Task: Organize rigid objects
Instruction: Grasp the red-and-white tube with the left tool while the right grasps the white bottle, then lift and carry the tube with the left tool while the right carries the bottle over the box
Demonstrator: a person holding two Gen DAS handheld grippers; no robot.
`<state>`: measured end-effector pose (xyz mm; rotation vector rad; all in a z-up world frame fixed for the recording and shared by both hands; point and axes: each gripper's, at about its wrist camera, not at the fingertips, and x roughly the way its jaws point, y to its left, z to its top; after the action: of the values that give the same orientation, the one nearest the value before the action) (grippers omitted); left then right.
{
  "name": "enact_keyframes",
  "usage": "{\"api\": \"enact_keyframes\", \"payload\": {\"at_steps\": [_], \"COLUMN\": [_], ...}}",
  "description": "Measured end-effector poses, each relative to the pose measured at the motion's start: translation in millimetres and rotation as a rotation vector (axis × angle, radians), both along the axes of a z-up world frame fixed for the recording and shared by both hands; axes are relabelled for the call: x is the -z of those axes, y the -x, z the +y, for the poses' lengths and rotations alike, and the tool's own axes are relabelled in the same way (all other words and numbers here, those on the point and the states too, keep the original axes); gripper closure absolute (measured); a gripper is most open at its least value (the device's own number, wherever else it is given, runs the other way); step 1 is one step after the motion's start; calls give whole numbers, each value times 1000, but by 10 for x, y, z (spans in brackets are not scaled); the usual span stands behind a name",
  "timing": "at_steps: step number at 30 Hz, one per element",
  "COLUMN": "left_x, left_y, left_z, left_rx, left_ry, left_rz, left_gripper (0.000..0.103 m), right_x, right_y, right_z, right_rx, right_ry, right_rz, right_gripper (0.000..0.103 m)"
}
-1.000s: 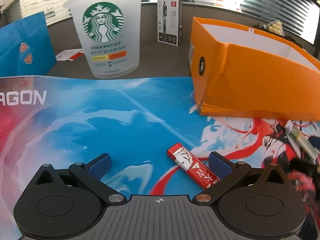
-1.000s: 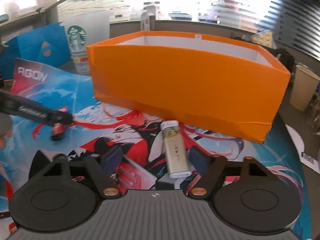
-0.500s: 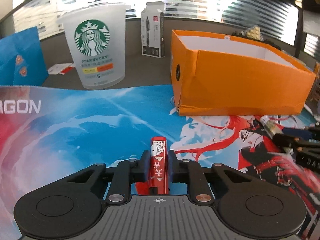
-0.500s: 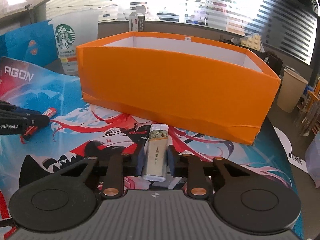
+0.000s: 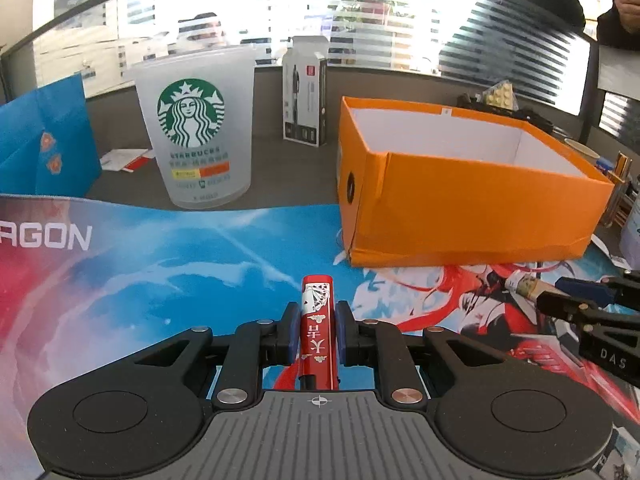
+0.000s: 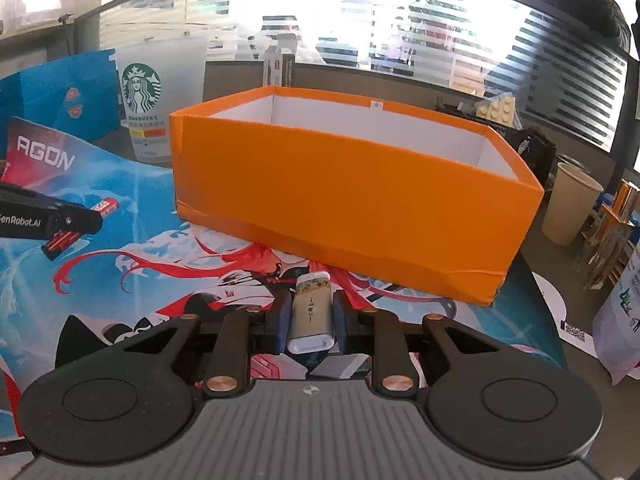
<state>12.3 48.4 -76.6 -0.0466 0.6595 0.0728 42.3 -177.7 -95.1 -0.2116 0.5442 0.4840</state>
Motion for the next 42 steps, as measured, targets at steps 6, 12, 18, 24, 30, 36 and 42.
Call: {"api": "enact_keyframes", "payload": {"at_steps": [6,12,18,24,30,36,42], "left_x": [76,132,121,89,-189,-555,-819], "left_y": [-19,-36,-39,-13,-26,-110,-257], "left_z": [-28,-37,-18,-20,-28,-69,-152], "left_rx": [4,11,8,12,31,42,59], "left_ry": [2,6,9,8,-7,-22,-21], "left_rz": [38,59,59,54,-14,-105,-166], "left_gripper": [87,87,87,87,87,87,87], "right_x": [98,137,144,78,-236,-514,-711], "right_y": [-2,-59,-49,13,81,32,-56], "right_z": [-3,12,72,31,-13,-53,-73], "right_rx": [2,7,-23,-23,-34,-23,-10], "right_ry": [14,32,32,-8,-38,-54,-76], "right_rz": [45,53,55,50,-18,-83,-129], "right_gripper": [82,52,82,82,82,82,82]}}
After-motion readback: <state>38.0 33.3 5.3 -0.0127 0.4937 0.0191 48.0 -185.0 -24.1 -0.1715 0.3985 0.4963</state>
